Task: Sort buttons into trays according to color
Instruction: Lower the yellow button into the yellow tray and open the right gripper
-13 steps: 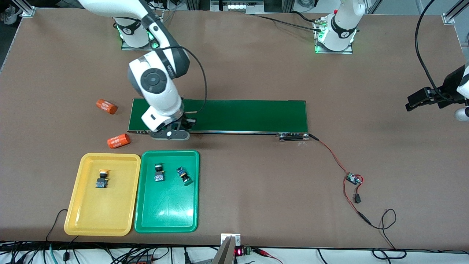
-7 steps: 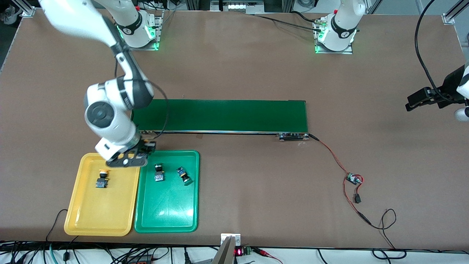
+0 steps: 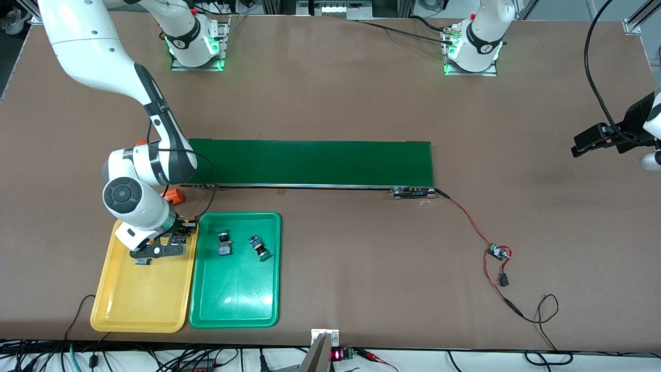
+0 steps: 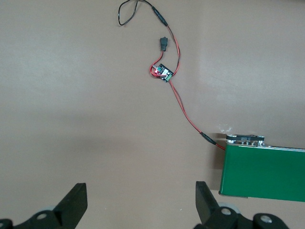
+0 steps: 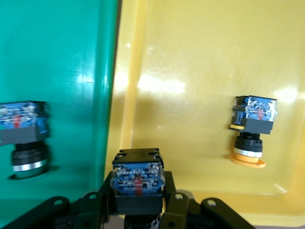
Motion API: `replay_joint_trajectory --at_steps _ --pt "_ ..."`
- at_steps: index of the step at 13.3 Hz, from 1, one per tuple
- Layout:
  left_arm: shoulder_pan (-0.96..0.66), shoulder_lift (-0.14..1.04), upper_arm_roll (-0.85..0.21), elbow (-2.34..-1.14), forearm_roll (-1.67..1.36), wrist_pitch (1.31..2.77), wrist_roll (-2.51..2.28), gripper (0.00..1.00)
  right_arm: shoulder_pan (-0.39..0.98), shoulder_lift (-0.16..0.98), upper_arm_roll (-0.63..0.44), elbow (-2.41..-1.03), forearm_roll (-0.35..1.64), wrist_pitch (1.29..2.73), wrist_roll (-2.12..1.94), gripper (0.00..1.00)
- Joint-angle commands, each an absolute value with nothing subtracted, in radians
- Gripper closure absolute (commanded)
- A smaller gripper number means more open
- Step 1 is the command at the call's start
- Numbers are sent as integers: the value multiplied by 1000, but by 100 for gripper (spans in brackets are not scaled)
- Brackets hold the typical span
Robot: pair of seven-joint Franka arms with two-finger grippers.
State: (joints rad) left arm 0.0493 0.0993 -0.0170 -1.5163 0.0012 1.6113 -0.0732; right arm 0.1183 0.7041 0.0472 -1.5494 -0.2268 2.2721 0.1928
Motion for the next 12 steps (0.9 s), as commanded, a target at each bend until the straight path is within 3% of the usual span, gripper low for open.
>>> replay_joint_trajectory --at_steps 1,3,5,12 --pt "46 84 -20 -1519 15 1615 -57 0 110 722 55 -1522 -244 2269 183 89" --pt "41 83 -21 -1519 14 1615 -57 0 107 724 55 -1526 -242 2269 193 76" --pt "41 81 -21 -1520 9 1615 -57 0 109 724 55 -1526 -242 2269 190 70" --pt "51 74 -48 -1523 8 1614 -58 0 97 726 25 -1549 -282 2333 167 66"
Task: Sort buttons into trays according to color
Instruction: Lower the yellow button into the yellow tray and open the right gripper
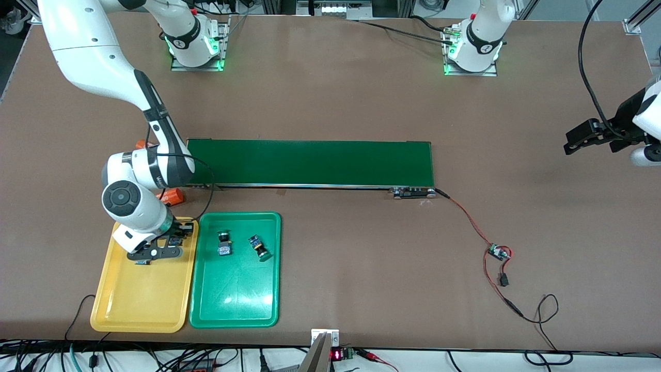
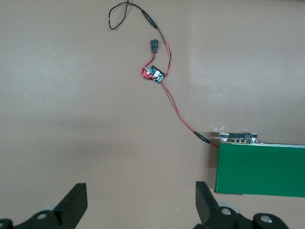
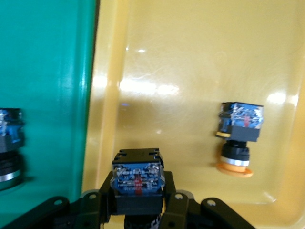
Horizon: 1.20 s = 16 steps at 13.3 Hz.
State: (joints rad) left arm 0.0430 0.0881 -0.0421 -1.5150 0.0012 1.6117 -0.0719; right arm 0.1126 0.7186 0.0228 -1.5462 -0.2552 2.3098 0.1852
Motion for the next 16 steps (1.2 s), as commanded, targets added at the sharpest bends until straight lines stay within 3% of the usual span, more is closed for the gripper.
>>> replay_joint_trajectory --at_steps 1,4,5,6,7,8,9,11,12,13,16 --pt "51 74 -48 -1523 8 1614 -58 0 97 726 25 -1549 -284 2335 167 66" --pt "51 74 -48 -1535 8 1620 -58 0 95 735 25 -1549 -298 2339 167 66" --pt "51 74 -48 -1552 8 1650 -58 0 95 736 25 -1549 -298 2341 167 62" --pt "51 68 -48 -1580 9 1698 -58 0 97 735 25 -1549 -298 2341 167 49" --pt "51 58 -48 -1601 9 1721 -58 0 95 735 25 -1549 -299 2341 167 25" --pt "51 49 -48 -1617 8 1721 -58 0 97 733 25 -1549 -308 2341 167 23" --pt "51 32 -48 -1637 8 1723 -58 0 97 730 25 -1549 -328 2341 167 14" --pt "51 8 -49 -1663 9 1723 -58 0 101 720 25 -1549 -339 2339 164 11" --pt "51 3 -49 -1667 9 1721 -58 0 106 703 25 -1549 -330 2338 164 2" --pt "51 0 -49 -1669 9 1720 -58 0 113 672 26 -1555 -325 2324 167 0" --pt "52 -12 -49 -1677 8 1712 -58 0 114 530 38 -1611 -276 2205 173 0"
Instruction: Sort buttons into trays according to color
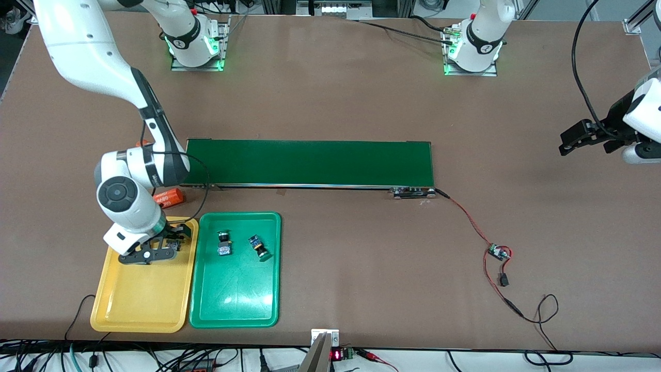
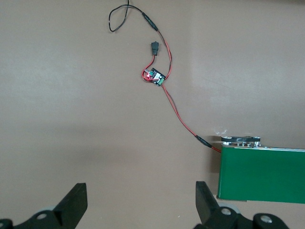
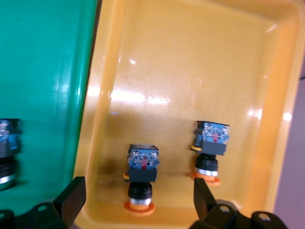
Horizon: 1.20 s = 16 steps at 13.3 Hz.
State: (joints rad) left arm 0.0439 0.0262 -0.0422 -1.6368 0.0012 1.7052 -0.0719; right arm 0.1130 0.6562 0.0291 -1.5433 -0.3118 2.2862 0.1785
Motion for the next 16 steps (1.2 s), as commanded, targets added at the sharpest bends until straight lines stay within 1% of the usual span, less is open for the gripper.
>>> replay_joint_trajectory --at_steps 1,3,4,6,8,10,13,16 --pt "51 -20 -49 -1687 8 1706 -58 0 115 478 38 -1612 -243 2141 173 0" --pt "52 -25 -49 -1689 8 1689 -58 0 114 376 38 -1612 -195 2018 170 0" --pt "51 -26 -49 -1689 8 1686 -58 0 109 314 38 -1612 -186 1940 164 0" --pt "51 -26 -49 -1689 8 1686 -58 0 92 211 38 -1614 -183 1828 157 0" --pt "52 -26 -49 -1689 8 1686 -58 0 72 128 38 -1635 -183 1784 137 0" --pt "52 -28 -49 -1689 8 1684 -58 0 51 48 38 -1690 -176 1764 137 0" --pt "60 -28 -46 -1689 8 1684 -60 0 12 -15 38 -1726 -68 1758 137 0" --pt "66 -37 -49 -1687 8 1684 -60 0 26 -12 40 -1718 -66 1709 147 0"
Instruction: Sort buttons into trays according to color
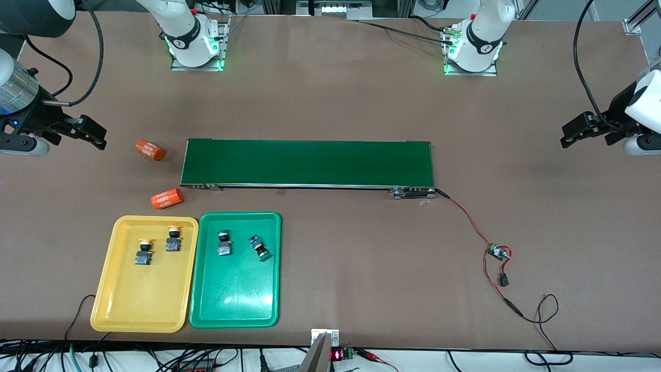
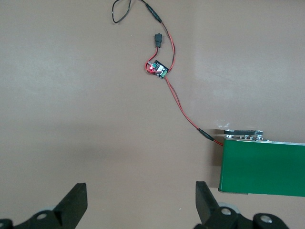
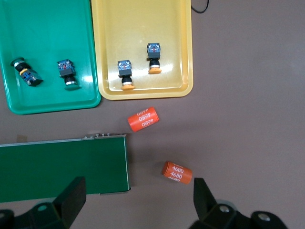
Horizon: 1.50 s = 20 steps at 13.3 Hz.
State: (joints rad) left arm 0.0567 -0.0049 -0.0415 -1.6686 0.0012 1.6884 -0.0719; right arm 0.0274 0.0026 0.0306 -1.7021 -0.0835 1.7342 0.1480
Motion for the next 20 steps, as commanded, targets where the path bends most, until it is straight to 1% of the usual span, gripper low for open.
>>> replay_joint_trajectory --at_steps 1,6,8,12,15,20 --pt "66 -40 -51 -1687 8 1684 -60 0 35 -9 40 -1714 -66 1698 147 0" --pt "66 -41 -51 -1687 8 1683 -58 0 32 11 38 -1687 -54 1692 144 0" --pt "66 -41 -51 -1689 8 1683 -58 0 32 24 38 -1657 -52 1672 143 0" --pt "64 -41 -51 -1689 8 1683 -58 0 37 28 38 -1628 20 1654 182 0" --pt "66 -41 -51 -1689 8 1683 -58 0 61 46 38 -1618 31 1664 248 0" --pt "66 -41 -51 -1689 8 1683 -58 0 58 52 38 -1618 31 1663 242 0"
